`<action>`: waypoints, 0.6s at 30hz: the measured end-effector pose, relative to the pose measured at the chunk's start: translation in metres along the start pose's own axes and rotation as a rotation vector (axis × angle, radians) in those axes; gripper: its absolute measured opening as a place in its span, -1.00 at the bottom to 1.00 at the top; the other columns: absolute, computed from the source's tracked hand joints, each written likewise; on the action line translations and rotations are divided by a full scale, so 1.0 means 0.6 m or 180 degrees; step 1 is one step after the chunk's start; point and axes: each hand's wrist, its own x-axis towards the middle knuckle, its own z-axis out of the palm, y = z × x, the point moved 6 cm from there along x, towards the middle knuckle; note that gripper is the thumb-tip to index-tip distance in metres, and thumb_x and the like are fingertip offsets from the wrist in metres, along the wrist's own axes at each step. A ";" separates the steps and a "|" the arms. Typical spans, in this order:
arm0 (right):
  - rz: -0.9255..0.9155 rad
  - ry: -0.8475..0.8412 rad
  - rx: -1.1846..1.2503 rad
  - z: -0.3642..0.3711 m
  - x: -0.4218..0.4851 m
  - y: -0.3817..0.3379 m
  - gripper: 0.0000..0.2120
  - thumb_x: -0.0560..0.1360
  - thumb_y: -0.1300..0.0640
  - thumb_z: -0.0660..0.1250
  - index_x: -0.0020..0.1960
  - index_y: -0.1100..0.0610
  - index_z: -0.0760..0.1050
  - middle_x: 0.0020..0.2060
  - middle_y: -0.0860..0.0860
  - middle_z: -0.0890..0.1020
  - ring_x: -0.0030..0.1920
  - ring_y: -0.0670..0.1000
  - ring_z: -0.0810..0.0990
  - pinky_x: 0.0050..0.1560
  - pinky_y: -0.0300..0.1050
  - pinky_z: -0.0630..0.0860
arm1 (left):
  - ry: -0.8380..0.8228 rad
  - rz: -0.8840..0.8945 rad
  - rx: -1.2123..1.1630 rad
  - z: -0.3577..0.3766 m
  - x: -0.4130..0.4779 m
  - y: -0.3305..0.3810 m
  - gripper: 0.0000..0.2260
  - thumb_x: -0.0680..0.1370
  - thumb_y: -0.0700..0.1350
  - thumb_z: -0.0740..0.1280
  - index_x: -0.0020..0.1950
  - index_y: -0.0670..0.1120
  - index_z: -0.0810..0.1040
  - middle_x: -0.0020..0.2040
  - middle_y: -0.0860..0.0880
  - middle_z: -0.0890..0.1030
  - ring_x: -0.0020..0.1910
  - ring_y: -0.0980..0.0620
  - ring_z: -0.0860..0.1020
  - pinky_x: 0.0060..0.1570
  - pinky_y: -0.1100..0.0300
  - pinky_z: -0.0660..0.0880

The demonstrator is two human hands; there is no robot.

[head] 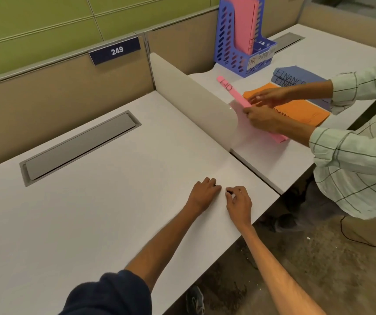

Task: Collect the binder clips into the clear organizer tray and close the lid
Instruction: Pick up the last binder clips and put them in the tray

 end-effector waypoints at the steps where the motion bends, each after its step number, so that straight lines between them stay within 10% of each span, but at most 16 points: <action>1: -0.0022 0.0009 0.0022 -0.001 -0.001 0.002 -0.85 0.56 0.22 0.33 0.11 0.20 0.60 0.02 0.03 0.55 -0.09 -0.12 0.51 -0.09 -0.52 0.35 | 0.0033 -0.0059 -0.0055 0.000 -0.005 -0.003 -0.79 0.51 -0.27 0.31 0.14 -0.13 0.52 0.03 -0.12 0.50 -0.01 -0.13 0.47 -0.31 0.07 0.30; 14: 0.0010 -0.0027 0.0151 -0.003 -0.008 -0.005 -0.86 0.62 0.23 0.21 0.15 0.17 0.48 0.06 -0.01 0.47 -0.11 -0.13 0.47 -0.13 -0.43 0.35 | 0.0092 -0.0508 -0.0920 -0.012 -0.040 -0.029 -0.84 0.61 -0.20 0.15 0.11 -0.14 0.48 0.12 -0.10 0.43 -0.01 -0.14 0.43 -0.23 0.25 0.29; 18: -0.0015 -0.0168 0.0113 0.002 -0.008 -0.008 -0.79 0.64 0.18 0.18 0.24 0.16 0.46 0.07 -0.05 0.48 -0.05 -0.13 0.47 -0.03 -0.34 0.33 | 0.0139 -0.0402 -0.0469 -0.027 -0.048 -0.028 -0.85 0.48 -0.28 0.20 0.01 -0.11 0.38 -0.12 -0.09 0.51 -0.16 -0.10 0.44 -0.31 0.09 0.26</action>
